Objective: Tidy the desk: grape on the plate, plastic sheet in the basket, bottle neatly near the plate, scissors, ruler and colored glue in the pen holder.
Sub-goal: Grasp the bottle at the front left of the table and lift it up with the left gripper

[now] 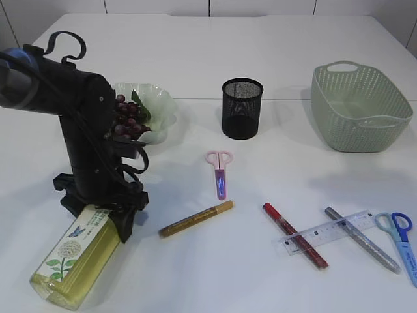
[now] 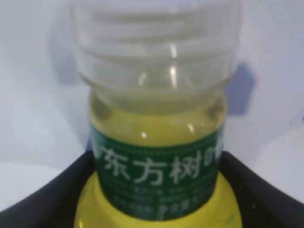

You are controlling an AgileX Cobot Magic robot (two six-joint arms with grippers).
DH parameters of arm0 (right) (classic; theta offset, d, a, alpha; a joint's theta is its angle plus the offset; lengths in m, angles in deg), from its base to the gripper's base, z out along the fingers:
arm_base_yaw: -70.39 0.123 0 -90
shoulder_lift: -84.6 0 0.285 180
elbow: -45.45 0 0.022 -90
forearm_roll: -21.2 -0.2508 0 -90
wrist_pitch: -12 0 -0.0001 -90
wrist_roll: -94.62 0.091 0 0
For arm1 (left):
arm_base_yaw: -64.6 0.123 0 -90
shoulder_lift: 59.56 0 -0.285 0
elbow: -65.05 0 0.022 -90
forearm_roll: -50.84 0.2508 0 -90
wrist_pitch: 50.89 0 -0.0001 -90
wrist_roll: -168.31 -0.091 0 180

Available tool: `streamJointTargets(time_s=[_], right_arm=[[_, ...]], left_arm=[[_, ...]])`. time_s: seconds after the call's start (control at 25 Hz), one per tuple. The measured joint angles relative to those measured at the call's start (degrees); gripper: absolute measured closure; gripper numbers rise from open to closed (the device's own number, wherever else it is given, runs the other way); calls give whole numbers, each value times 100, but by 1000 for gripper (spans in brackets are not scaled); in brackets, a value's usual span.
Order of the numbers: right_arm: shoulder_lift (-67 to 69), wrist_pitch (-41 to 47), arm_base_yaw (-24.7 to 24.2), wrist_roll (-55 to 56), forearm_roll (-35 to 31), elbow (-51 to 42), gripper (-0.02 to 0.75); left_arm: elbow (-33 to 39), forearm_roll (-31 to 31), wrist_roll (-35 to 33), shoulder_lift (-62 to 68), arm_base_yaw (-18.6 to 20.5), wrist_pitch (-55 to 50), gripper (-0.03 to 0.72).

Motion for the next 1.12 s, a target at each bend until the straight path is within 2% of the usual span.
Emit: streamJointTargets(time_s=[0.24,0.6,0.92,1.12], right_arm=[[0,0,0,0,31,0,350],[0,0,0,-12,70,0,350],[0,0,0,-12,193,0,350],[0,0,0,-12,195,0,350]], left_arm=[[-13,40,0,0,0,-11,213],[15,166,36,-32,-4,48,223],[755,483,376,-796,-4,889,225],[1426,662,741,-1710,-4,1449,225]])
